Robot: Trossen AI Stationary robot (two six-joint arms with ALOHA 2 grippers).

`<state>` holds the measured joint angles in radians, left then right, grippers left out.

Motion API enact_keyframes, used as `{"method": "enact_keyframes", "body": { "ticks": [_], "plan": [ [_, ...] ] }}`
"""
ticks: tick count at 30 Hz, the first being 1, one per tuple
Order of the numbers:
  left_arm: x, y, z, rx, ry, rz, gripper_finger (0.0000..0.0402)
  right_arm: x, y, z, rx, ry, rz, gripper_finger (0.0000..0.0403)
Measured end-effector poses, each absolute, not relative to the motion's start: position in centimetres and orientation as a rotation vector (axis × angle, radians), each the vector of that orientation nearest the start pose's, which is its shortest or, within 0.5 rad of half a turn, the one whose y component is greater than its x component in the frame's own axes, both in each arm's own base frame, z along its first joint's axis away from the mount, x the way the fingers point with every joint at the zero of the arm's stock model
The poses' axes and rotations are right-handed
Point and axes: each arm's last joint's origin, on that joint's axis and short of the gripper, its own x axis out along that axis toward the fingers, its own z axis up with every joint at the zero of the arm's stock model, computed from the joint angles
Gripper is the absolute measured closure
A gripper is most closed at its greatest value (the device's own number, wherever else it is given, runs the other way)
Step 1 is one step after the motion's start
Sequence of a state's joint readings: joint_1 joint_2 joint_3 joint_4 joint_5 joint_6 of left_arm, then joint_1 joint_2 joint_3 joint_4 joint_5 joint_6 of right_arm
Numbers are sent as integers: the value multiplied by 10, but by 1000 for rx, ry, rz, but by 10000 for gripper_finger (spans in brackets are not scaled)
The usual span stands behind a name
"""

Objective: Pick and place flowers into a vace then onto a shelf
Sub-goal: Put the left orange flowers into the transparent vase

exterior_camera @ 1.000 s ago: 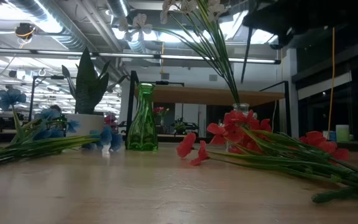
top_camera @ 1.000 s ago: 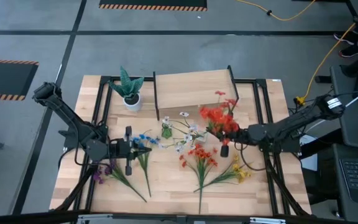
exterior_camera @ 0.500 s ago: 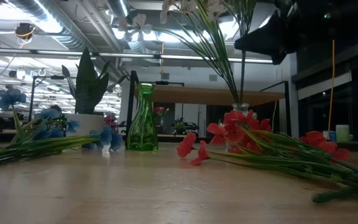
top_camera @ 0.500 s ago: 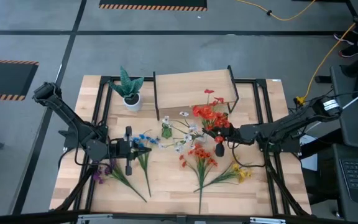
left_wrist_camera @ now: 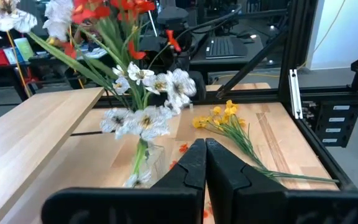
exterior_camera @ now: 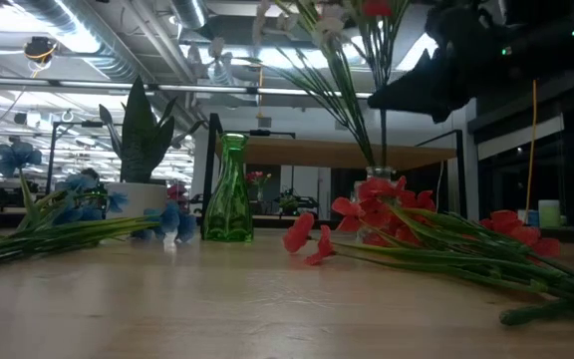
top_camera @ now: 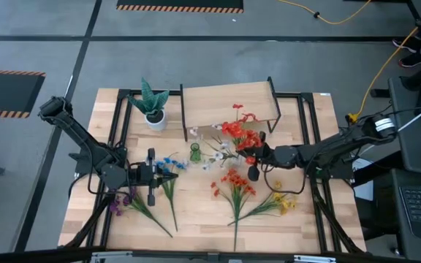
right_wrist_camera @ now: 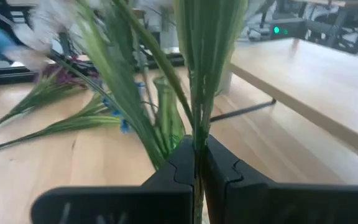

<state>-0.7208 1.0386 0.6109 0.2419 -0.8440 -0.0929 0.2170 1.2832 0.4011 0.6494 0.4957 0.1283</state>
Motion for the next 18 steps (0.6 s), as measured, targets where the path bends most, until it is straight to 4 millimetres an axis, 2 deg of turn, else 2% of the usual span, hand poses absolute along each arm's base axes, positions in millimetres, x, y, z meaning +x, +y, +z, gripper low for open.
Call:
{"method": "enact_keyframes", "body": {
  "ticks": [5, 12, 18],
  "plan": [
    [179, -128, 267, 42, 130, 129, 396, 239, 34, 176, 37, 228, -313, 394],
    [179, -128, 267, 42, 131, 129, 397, 241, 31, 171, 31, 249, -326, 351],
    [179, -128, 267, 42, 131, 129, 400, 241, 31, 171, 35, 250, -327, 343]
  ]
}}
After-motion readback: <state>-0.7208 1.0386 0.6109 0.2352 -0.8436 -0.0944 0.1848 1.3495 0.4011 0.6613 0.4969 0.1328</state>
